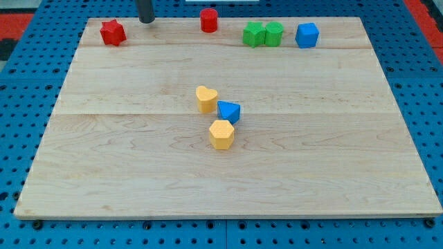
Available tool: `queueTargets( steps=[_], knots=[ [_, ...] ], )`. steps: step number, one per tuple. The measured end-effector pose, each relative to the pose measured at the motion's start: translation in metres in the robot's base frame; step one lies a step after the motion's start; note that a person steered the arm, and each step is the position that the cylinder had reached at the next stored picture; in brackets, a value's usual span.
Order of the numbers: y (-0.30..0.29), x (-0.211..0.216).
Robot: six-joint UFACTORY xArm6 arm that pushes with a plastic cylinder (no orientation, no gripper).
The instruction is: Move the red circle slightly to the up
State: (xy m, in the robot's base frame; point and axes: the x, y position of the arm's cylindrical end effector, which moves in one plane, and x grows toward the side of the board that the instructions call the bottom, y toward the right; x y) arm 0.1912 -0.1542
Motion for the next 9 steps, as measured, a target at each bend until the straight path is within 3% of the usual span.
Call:
queueTargets(
  steps=[2, 4, 7, 9],
  knots=[
    [0.102, 0.008],
    [0.1, 0.091],
    [0.154, 0.004],
    [0.17, 0.004]
  ],
)
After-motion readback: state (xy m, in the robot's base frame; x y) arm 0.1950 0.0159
